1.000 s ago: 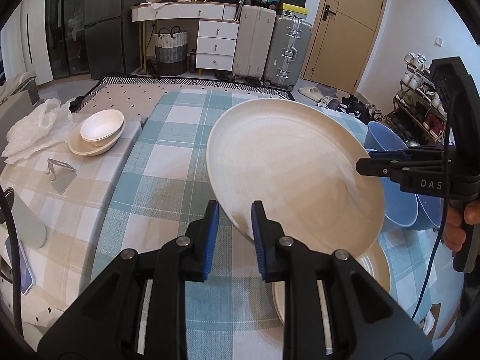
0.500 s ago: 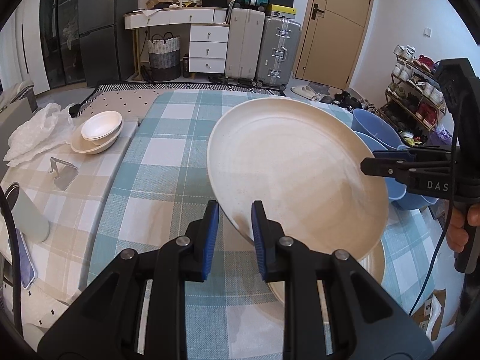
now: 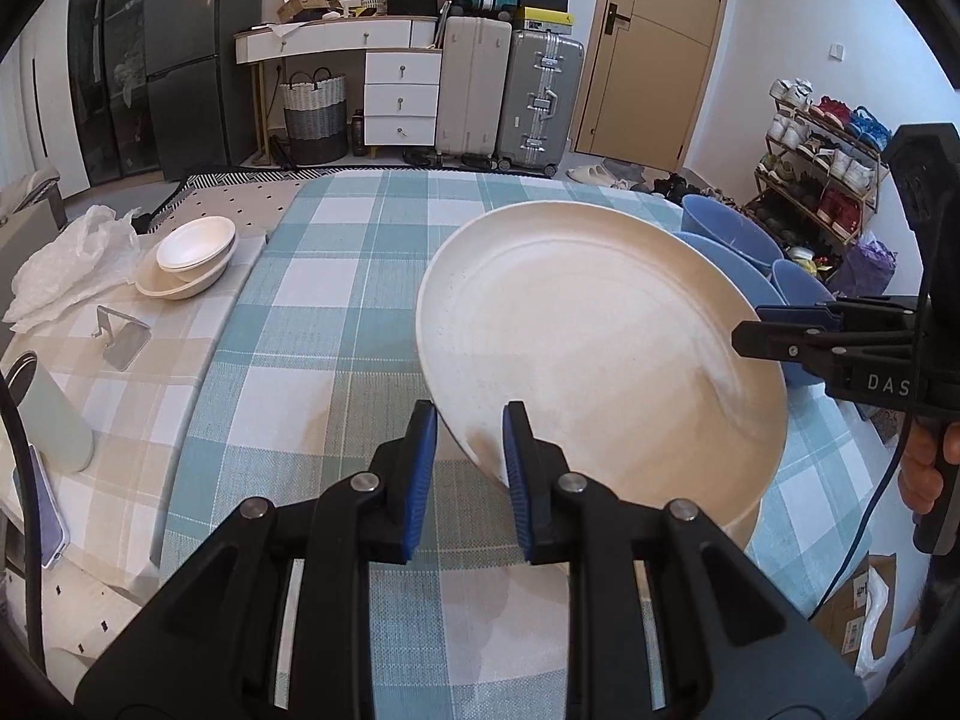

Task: Organize plates and bowls
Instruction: 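Carry the cream plates with both tools and lower them onto the plate stack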

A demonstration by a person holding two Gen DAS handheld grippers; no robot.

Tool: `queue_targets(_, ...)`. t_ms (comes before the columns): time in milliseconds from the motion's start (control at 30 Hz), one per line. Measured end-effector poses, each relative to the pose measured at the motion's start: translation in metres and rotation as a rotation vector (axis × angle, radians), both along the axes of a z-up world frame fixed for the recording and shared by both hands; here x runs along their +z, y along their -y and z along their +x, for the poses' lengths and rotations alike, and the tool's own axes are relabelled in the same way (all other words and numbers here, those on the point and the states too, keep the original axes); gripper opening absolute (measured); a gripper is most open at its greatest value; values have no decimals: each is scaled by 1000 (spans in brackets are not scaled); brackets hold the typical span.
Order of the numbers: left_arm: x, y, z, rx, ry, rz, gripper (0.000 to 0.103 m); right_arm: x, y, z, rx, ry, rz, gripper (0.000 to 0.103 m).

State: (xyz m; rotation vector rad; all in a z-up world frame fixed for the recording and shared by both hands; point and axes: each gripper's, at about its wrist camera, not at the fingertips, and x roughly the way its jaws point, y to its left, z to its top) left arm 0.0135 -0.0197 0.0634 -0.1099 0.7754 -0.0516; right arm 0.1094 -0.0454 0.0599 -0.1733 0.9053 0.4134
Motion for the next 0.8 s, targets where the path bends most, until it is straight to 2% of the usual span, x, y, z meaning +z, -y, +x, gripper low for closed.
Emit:
queue_targets(333, -14, 19, -6, -32, -15, 27, 19, -18, 23, -15, -28, -13, 33, 32)
queue_targets(800, -45, 41, 5, -73, -61, 41, 19, -31, 47, -27, -66, -18, 44, 32)
